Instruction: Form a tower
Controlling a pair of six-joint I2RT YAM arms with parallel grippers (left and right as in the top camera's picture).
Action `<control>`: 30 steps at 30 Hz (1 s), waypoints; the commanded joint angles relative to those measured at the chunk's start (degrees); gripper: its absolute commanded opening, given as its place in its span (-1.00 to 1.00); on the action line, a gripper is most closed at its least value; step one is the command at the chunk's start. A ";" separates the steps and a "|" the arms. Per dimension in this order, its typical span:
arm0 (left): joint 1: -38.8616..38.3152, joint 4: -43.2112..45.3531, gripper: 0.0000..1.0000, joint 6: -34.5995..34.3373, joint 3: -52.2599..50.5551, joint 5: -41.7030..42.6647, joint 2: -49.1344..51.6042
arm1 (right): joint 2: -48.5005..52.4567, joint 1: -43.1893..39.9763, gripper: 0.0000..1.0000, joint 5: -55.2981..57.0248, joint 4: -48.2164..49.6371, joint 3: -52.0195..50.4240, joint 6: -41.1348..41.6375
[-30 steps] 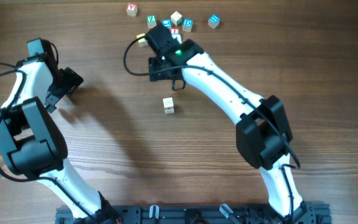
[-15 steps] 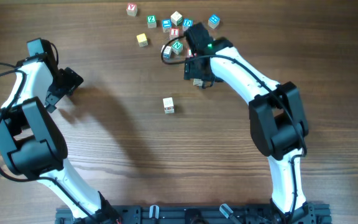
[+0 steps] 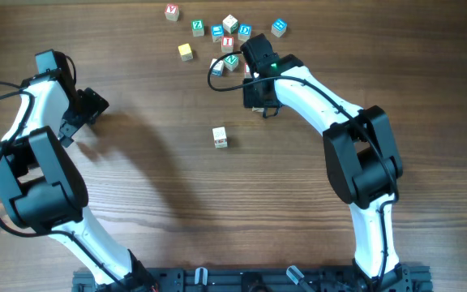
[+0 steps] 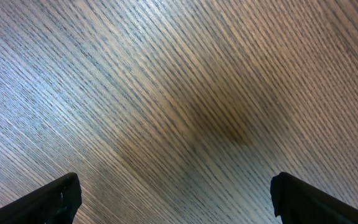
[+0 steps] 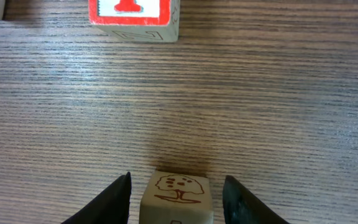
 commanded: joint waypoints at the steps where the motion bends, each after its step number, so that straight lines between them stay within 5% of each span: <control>1: 0.20 -0.02 1.00 -0.11 -0.26 -0.52 0.02 | -0.87 0.17 -0.26 1.38 0.11 -0.22 -1.60; 8: 0.20 -0.02 1.00 -0.13 -0.26 -0.52 0.02 | -0.87 0.15 -0.17 1.31 0.17 -0.22 -1.42; 13: 0.20 0.00 1.00 -0.11 -0.26 -0.52 0.02 | -0.87 0.15 -0.39 1.31 -0.59 -0.22 -1.44; 14: 0.20 0.00 1.00 -0.11 -0.26 -0.52 0.02 | -0.87 0.15 -0.36 1.31 -0.87 -0.22 -1.42; 16: 0.20 0.00 1.00 -0.11 -0.26 -0.52 0.02 | -0.87 0.15 0.07 1.33 -1.25 -0.22 -1.40; 21: 0.20 0.00 1.00 -0.13 -0.26 -0.52 0.02 | -0.87 0.15 0.00 1.36 -2.51 -0.22 -0.48; 23: 0.20 0.00 1.00 -0.11 -0.26 -0.52 0.02 | -0.87 0.15 -0.46 1.33 -2.49 -0.22 0.15; 30: 0.20 -0.02 1.00 -0.11 -0.26 -0.52 0.02 | -7.41 0.74 -0.43 -2.10 -5.68 6.67 -0.17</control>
